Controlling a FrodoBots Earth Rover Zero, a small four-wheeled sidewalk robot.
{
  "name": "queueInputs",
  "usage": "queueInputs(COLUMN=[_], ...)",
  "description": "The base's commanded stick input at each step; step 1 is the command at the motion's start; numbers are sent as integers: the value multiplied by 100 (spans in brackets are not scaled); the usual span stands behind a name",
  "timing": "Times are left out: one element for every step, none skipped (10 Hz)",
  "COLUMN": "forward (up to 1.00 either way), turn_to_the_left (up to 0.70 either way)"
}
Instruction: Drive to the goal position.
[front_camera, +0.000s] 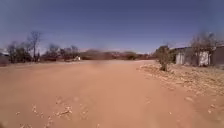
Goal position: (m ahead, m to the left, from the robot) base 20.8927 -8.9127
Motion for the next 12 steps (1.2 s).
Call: queueInputs(forward=[100, 100, 100, 100, 100, 100, 100, 100, 100, 100, 100, 100], turn_to_the_left=[0, 0, 0, 0, -27, -27, 0, 0, 0, 0, 0, 0])
